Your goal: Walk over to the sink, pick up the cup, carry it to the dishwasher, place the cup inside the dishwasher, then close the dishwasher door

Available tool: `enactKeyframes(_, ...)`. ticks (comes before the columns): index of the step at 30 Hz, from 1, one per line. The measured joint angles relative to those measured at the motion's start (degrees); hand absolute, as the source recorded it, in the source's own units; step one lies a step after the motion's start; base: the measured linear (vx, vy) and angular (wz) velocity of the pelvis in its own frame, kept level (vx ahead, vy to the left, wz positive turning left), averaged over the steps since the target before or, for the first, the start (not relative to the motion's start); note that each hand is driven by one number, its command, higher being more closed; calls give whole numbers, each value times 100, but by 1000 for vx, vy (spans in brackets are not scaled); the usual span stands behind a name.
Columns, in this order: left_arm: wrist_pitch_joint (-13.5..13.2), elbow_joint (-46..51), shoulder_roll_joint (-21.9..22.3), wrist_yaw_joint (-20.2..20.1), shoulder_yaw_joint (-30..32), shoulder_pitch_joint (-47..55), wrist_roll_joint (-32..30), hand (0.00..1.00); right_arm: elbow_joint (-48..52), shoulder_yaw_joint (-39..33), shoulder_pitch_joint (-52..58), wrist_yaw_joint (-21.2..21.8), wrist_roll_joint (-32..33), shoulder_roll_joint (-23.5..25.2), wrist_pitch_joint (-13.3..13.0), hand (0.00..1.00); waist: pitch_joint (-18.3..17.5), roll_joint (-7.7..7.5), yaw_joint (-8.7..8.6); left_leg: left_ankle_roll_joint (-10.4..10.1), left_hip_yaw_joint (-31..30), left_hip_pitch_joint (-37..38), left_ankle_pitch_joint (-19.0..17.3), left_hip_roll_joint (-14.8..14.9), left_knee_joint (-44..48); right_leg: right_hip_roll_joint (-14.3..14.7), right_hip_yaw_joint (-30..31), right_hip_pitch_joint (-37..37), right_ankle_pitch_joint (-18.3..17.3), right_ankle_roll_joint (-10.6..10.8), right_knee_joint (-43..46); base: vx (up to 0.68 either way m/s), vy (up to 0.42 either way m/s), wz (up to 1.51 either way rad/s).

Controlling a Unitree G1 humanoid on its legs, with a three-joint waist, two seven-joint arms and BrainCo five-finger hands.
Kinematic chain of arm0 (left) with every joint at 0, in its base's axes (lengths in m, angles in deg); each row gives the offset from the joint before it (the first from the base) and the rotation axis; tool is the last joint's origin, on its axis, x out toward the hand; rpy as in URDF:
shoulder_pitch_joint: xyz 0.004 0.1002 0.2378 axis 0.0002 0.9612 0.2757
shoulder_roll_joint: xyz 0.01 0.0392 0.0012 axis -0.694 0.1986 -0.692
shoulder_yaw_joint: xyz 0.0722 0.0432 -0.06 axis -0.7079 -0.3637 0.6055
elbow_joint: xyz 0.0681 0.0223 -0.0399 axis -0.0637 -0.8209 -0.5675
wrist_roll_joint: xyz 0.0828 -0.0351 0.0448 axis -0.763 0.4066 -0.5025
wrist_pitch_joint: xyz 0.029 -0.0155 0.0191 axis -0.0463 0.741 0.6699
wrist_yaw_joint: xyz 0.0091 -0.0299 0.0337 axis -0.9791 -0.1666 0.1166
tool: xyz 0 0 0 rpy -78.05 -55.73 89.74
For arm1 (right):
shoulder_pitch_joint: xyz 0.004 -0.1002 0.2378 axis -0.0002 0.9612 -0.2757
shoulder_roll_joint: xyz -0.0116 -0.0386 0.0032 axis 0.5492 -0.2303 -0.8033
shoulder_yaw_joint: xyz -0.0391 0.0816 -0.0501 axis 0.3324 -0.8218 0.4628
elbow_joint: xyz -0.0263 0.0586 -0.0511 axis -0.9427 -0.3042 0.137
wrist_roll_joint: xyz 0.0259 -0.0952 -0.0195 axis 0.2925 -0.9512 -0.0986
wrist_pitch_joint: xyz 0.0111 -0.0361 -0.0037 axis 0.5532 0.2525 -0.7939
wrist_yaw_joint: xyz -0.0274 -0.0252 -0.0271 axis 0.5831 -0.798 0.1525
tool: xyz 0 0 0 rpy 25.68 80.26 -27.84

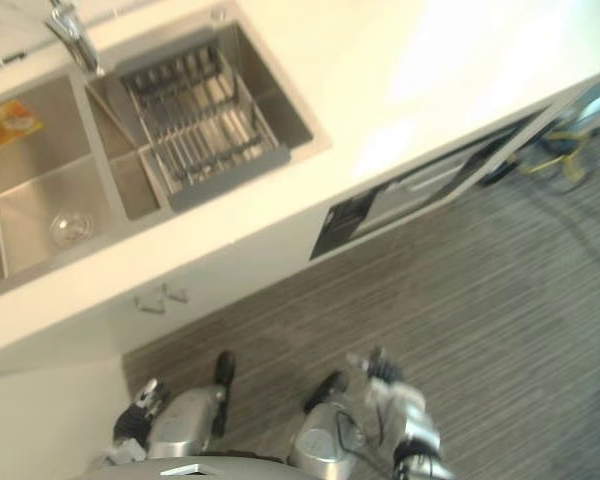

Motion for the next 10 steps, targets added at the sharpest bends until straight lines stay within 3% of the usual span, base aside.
enactKeyframes(1,6,-25,-47,51,12,-4,-41,0,-52,-70,129,46,18,115,-65,0,-65,-57,-32,26,-59,62,-22,19,-2,50,260,-11,-10,-59,92,181,-39,49)
enactKeyframes(2,43,-228,-137,238,67,-154,-121,0,-168,-217,403,129,67,429,-219,0,-173,-86,-123,67,-321,179,-7,184,-27,558,1036,21,-614,-12,-19,144,-69,57)
enactKeyframes(4,146,-412,-172,370,311,-334,-203,0,-236,-240,567,124,57,711,-227,0,-292,-251,-154,20,-558,160,-28,250,-30,1151,1598,79,-989,41,-517,118,-189,71)
enactKeyframes(5,292,-488,-222,487,469,-451,-236,0,-323,-339,667,79,31,921,-202,0,-389,-485,-153,-31,-710,107,-70,120,30,1434,1897,195,-1088,87,-1165,106,-279,129)
enactKeyframes(6,470,-633,-163,582,665,-685,-381,0,-403,-582,748,-55,-62,1091,-169,0,-428,-578,-240,-16,-718,-1,-200,-17,343,1431,1882,474,-822,191,-1191,94,-186,122)
enactKeyframes(7,532,-614,-134,591,753,-696,-471,0,-394,-734,818,-111,-130,1132,-148,0,-464,-572,-177,62,-313,-18,-278,-28,599,1318,1756,483,-888,252,-1043,143,-63,117)
enactKeyframes(8,620,-601,61,593,884,-669,-616,0,-351,-864,950,-186,-431,1109,-131,0,-493,-445,-160,201,135,-43,-539,-36,1095,1219,1675,471,-1033,436,-365,107,19,80)
enactKeyframes(9,739,-622,225,608,1120,-649,-724,0,-154,-895,1008,-271,-631,1079,-139,0,-594,-201,-181,135,51,108,-797,54,1171,1246,1849,197,-1216,519,504,76,25,79)
enactKeyframes(10,776,-601,270,604,1208,-607,-772,0,-73,-890,1042,-300,-758,1071,-144,0,-662,-207,-172,137,-20,175,-823,43,1157,1261,1985,171,-1250,434,511,-5,4,51)
